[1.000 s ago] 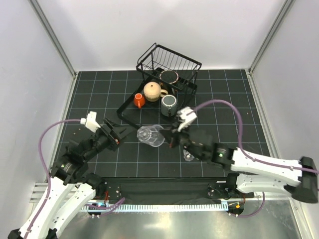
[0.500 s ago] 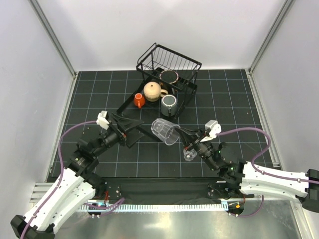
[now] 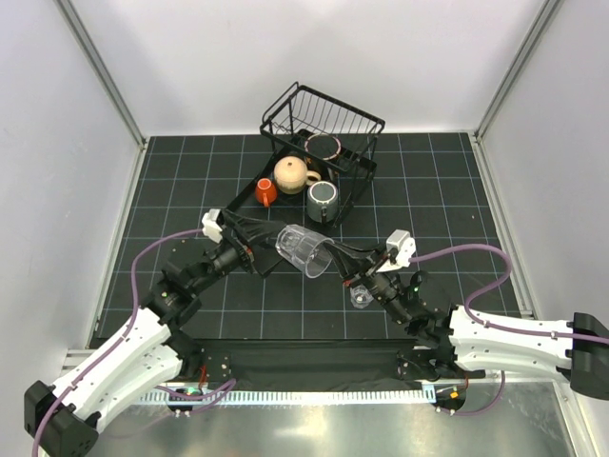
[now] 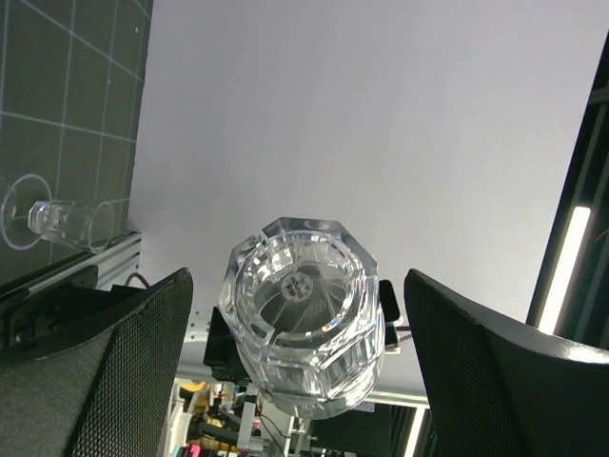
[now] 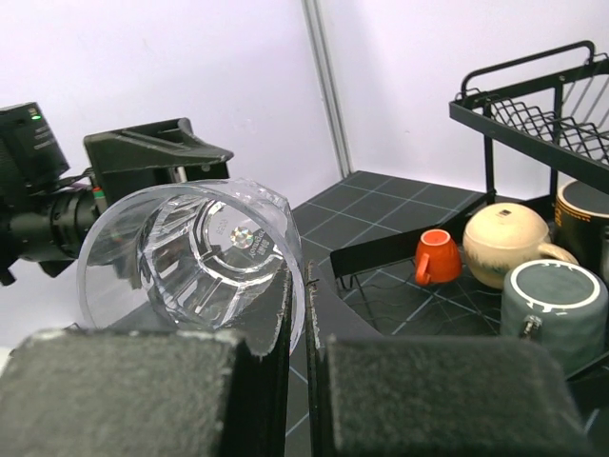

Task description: Load the cups into the dish rack

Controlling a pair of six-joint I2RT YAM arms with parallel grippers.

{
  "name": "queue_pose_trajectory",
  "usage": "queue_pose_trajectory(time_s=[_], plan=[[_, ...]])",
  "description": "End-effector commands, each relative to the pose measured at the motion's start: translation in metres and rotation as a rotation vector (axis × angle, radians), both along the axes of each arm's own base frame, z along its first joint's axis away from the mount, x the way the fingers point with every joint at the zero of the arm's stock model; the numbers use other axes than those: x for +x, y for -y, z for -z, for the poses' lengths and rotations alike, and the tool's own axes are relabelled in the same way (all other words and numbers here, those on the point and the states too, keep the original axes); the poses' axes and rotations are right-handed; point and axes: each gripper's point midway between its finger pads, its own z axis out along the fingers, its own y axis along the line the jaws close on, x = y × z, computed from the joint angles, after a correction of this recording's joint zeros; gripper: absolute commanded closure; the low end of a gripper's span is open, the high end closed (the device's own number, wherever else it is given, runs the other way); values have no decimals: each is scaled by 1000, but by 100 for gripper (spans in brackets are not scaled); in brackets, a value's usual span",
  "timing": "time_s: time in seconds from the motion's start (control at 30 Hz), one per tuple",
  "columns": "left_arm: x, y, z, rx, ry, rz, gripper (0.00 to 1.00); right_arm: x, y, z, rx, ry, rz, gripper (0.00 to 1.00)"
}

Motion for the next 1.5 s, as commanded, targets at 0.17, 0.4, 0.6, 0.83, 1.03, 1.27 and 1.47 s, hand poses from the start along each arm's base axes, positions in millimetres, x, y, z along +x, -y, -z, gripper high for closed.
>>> queue_pose_trajectory(time_s=[0.17,0.4,0.6,0.83,1.03,1.27,1.47], plan=[[-1,4,-21,-85,46,-2,12,-12,-1,-28,121,69,-66,96],[-4,2,-24,-90,60,-1,18,-12,-9,-24,114,65,-81,96],[-7,-1,-26,-82,84,-9,21,-12,-10,-20,113,61,-83,96],[-9,-2,-30,-85,100,-9,23,-10,-18,-15,88,59,-91,96],[-11,-1,-33,-80,116,1,26,-8,-24,-15,87,52,-94,96],[-11,-4,-29,-63,130,-13,61,-6,-29,-11,68,39,-98,96],[-9,-3,-22,-21,149,-18,100,6,-25,-1,45,-38,-31,86]])
